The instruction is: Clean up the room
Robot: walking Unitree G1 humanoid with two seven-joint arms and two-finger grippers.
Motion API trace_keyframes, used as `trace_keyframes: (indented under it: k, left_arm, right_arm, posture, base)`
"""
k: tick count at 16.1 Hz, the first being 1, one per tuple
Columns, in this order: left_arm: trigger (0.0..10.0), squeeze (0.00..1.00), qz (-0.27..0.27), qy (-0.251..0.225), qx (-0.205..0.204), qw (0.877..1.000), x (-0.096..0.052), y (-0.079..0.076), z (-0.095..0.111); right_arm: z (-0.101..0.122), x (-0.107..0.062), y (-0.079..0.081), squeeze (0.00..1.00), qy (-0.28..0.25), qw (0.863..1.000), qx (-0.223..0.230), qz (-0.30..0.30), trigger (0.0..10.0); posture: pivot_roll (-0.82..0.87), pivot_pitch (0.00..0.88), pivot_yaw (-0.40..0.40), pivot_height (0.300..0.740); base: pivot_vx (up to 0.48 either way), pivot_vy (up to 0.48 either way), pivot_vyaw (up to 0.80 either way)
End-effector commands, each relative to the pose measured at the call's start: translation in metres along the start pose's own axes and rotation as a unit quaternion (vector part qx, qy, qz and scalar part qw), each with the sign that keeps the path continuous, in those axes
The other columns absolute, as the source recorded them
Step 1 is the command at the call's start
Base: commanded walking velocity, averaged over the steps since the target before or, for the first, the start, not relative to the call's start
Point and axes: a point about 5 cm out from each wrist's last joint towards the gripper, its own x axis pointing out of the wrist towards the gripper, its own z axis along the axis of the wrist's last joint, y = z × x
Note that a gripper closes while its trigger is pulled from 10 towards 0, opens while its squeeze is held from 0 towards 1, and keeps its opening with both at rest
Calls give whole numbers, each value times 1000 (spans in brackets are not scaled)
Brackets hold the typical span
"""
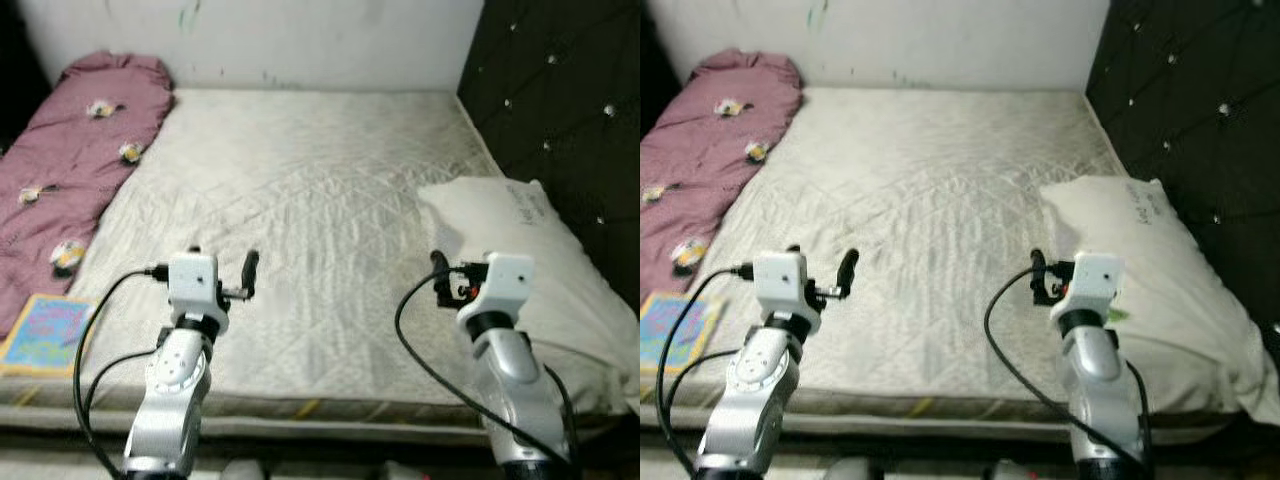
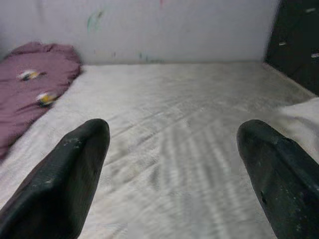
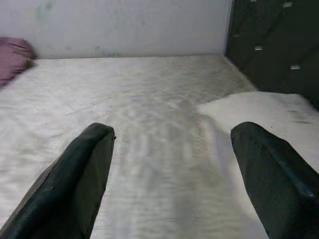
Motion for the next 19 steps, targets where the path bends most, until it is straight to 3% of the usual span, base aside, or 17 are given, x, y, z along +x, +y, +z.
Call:
trace_keyframes:
  k: [1, 15, 19]
  left_arm:
    - [10000, 0, 3, -2, 8, 1000, 0, 4, 2]
    - [10000, 0, 3, -8, 13, 1000, -1, 5, 3]
    - [10000, 0, 4, -11, 20, 1000, -1, 6, 3]
  right_arm:
    - [7, 2, 5, 0, -14, 1000, -1, 8, 10000]
    - [6, 1, 3, 0, -12, 1000, -1, 3, 10000]
    - [4, -1, -1, 0, -7, 1000, -4, -12, 10000]
  posture:
    - [22, 2, 5, 740]
    - [21, 0, 5, 740]
    - [18, 0, 6, 740]
  base:
    - [0, 480, 0]
    - [0, 473, 0]
    - [0, 0, 0]
